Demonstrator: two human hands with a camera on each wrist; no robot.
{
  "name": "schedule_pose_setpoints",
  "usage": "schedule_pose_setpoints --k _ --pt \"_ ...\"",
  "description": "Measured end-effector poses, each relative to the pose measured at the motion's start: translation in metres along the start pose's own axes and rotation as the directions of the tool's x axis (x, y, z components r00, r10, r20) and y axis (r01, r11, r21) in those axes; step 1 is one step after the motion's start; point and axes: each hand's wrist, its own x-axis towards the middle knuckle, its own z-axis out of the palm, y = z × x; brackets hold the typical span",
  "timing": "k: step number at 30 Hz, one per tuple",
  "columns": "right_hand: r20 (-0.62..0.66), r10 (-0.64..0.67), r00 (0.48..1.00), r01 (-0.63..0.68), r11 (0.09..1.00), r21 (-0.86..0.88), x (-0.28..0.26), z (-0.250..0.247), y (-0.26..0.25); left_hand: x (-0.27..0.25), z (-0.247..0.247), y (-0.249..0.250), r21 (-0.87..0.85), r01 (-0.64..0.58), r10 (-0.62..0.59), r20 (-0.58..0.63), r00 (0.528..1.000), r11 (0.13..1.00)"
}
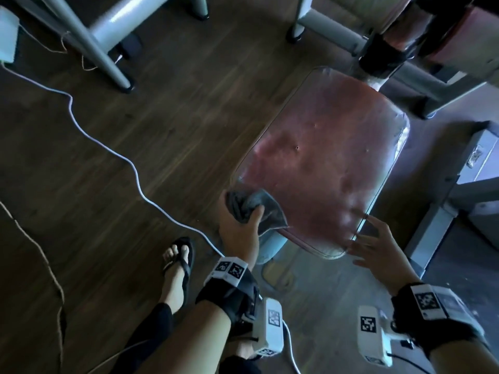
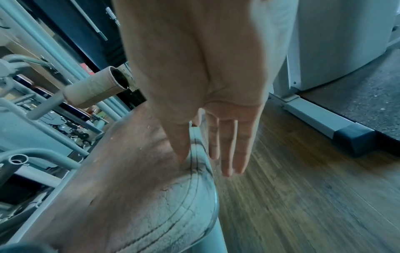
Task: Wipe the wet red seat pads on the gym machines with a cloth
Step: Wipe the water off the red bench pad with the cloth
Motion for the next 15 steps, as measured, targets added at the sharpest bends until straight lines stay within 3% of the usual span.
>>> schedule_pose_setpoints --k 4,10,15 --pt "0.01 -0.005 1.0 0.005 1.0 0.013 0.005 0.001 0.008 -0.005 0.014 -0.001 0.009 0.005 -0.005 -0.088 0.996 1.0" --pt "-0.129 -0.098 0.987 0.083 0.99 -0.113 0.013 0.011 0.018 -0.04 0.038 -0.023 0.043 0.022 -0.016 -0.122 0.992 0.999" --pt "-0.08 -0.063 0.995 0.055 0.994 -0.094 0.022 -0.001 0.019 -0.03 0.036 -0.022 0.022 0.044 -0.041 -0.132 0.99 0.999"
